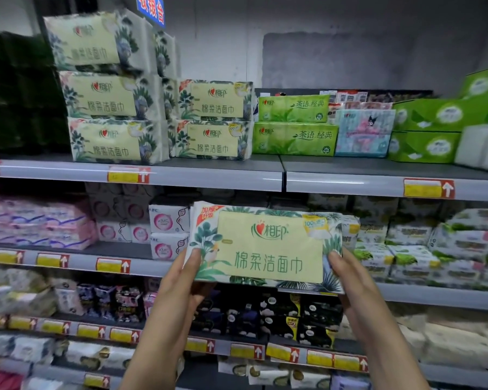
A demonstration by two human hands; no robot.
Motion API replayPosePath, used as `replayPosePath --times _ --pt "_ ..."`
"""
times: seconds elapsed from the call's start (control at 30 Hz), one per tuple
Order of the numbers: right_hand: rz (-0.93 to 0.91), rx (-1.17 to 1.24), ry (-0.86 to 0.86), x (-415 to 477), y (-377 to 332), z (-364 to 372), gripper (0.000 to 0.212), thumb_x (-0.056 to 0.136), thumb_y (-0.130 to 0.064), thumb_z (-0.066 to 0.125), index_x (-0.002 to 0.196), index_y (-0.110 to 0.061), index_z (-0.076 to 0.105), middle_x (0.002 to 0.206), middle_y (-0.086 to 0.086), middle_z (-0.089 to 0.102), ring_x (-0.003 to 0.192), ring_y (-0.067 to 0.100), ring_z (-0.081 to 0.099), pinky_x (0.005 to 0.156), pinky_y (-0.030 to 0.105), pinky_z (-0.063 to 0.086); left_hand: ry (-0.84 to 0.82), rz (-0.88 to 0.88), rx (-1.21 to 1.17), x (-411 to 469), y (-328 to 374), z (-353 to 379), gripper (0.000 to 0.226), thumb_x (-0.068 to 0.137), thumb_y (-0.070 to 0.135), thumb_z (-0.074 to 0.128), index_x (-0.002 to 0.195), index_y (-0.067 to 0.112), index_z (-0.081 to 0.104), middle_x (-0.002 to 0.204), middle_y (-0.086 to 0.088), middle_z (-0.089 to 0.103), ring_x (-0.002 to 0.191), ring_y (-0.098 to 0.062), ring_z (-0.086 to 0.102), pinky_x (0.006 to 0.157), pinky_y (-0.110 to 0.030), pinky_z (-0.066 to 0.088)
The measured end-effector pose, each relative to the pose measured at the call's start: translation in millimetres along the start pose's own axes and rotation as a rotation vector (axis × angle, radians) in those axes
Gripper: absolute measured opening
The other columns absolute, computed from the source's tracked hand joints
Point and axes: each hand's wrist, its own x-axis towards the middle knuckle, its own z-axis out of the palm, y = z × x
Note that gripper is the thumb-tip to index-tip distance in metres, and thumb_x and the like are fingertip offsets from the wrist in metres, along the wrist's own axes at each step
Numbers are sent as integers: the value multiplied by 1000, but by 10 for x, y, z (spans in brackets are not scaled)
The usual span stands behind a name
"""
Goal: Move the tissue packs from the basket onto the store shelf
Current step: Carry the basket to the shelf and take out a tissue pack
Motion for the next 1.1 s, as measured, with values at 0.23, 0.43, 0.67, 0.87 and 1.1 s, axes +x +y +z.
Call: replayPosePath --times 0.23,0.43,0.67,0.87,1.1 --pt "-128 -43 -77 218 -10 115 111 49 -72 73 143 -30 34 148 -9 37 137 14 33 111 37 27 -65 73 175 189 192 -108 54 68 60 60 119 44 57 118 21 66 116 -7 58 108 -38 39" --pt "-288 -113 -206 644 -239 480 85 52 -70 75 127 -36 52 121 -17 64 113 1 58 93 22 43 -60 289 270 596 591 -271 41 78 62 62 112 41 66 120 12 67 113 -5 60 101 -35 42" --pt "-413 -133 -255 1164 -474 1027 68 57 -63 76 115 -32 57 109 -22 69 103 -7 62 75 5 46 -72 421 222 1305 1018 -539 75 62 74 67 125 32 61 129 5 63 121 -15 58 104 -42 42" --pt "-434 -239 -213 1567 -678 1130 29 86 -32 54 115 -37 52 107 -26 66 98 -15 59 75 5 44 -125 398 243 1831 1137 -468 50 79 53 59 121 29 64 118 10 69 116 -7 59 104 -31 39" --pt "-481 -582 -207 1969 -830 1228 64 82 -57 60 135 -25 42 139 -15 47 120 -4 48 105 25 40 -54 443 422 2253 1266 -428 36 96 27 53 126 8 59 120 -4 67 109 -13 61 101 -31 44"
